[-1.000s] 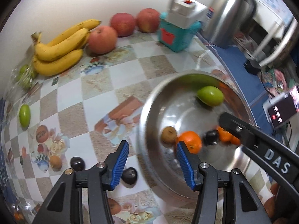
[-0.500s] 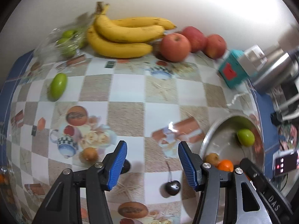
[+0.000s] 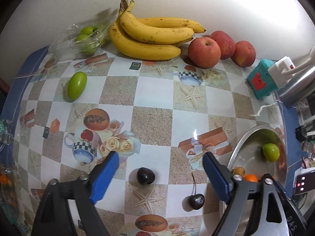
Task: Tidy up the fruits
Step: 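Move both tools back toward the kiwi and black cherry on the table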
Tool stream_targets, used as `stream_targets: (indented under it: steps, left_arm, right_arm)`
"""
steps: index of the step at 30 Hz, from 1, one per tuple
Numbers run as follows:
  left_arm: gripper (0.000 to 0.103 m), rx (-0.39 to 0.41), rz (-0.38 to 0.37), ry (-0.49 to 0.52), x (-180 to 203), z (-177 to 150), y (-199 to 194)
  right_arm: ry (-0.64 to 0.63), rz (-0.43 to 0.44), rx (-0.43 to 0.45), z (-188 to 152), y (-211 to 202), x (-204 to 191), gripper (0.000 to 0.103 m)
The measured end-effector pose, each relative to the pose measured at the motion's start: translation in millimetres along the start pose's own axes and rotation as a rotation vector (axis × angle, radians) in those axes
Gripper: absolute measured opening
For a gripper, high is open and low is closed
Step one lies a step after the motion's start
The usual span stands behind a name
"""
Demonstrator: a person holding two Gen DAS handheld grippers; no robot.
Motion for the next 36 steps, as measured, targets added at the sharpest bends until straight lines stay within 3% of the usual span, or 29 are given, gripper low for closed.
stream_targets:
  steps: [3,10,20,23,36]
  left_arm:
    - [0.098,0.006,0.015,0.001,-1,0,0]
    - [0.101,0.005,0.039,-0.023,-6,-4,1]
    - [0.103,0.009,0.062,-0.04,-13,-12,-3]
    - [0.103,0.014,0.068,-0.05,-17,-13,-5]
    - [0.103,0.034,0.105,-0.087,-48,-25,-18]
  right_arm:
    - [-0.001,0.0,0.009,1,-1,0,0.075]
    - [-0.002,0.001,0.008,0,-1,0,0.081]
    - [-0.008,0.002,0.01,0,-1,-1,0.083]
    - [-0.016,0.0,0.017,-1,-3,-2,0.089]
    - [-0.062,0.003,0.031,-10,-9,-17,0.089]
Point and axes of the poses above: each gripper's, at about its wrist camera, not at the fingertips, and y roughly the way its jaws point, x to its right, z to its top, the point moved 1 cm from there along y, roughly the way its jaws point, and after that the axes turned 2 degrees about -y, right-handed, at the moved point
